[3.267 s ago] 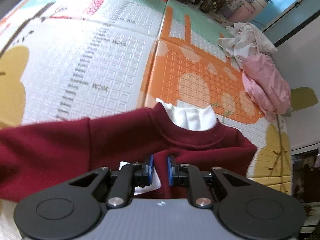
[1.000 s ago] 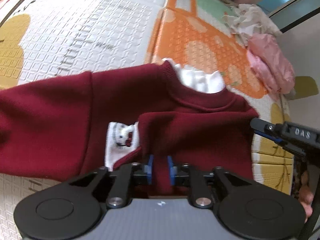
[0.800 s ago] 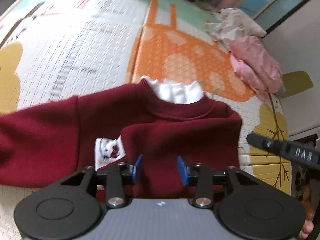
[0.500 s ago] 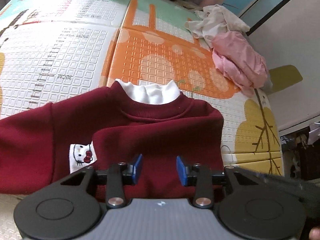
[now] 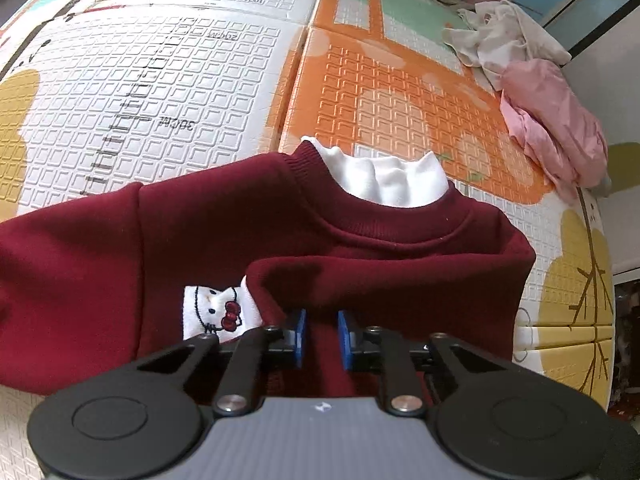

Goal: Fold clothes

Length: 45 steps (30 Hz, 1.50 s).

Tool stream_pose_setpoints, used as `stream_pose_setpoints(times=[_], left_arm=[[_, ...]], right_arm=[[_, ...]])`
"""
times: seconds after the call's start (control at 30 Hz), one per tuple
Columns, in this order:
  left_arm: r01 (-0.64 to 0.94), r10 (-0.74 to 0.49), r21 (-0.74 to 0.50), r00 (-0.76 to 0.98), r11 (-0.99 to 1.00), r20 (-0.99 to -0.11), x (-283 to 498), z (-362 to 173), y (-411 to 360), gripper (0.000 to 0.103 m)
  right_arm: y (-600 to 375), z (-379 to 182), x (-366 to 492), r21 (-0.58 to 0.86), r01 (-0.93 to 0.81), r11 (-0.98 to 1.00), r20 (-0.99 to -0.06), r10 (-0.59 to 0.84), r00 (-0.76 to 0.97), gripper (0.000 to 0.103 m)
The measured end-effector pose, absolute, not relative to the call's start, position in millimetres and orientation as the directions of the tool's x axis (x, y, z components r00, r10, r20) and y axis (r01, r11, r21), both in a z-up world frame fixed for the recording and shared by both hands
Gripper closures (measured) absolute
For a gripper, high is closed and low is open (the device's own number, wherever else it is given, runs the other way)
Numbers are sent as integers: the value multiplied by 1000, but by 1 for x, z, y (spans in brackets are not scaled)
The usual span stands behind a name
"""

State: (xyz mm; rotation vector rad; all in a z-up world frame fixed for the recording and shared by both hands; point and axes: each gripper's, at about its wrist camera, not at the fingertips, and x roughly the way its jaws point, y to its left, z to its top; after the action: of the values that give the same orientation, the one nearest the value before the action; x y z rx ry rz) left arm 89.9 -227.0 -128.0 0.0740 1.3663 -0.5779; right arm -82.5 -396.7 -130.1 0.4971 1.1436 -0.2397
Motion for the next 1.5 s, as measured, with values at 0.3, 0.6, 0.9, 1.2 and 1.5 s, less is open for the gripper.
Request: stream_pose_setpoints(times=[0.3, 0.6, 0.9, 1.2, 1.5], left_arm=[[467, -425, -343, 79, 815, -902, 83, -103, -217, 69], [596, -533, -422, 12, 683, -846, 34, -67, -194, 63], [575, -493, -451, -95, 682, -865, -9, -96, -162, 75], [629, -445, -408, -109, 662, -889, -40, -102, -156, 87], [592, -378, -401, -170, 699, -910, -44, -126, -139, 93]], right_arm=[[-408, -116, -93, 332, 469, 819, -886, 100, 452, 91], [-388, -94, -124, 386, 392, 835, -865, 180, 468, 89], [-367, -107, -152, 403, 363, 840, -878, 243, 412, 90], [-336, -112, -162, 425, 288, 858, -876, 310, 369, 91], [-330, -129, -167, 391, 299, 870, -906, 308, 290, 95]])
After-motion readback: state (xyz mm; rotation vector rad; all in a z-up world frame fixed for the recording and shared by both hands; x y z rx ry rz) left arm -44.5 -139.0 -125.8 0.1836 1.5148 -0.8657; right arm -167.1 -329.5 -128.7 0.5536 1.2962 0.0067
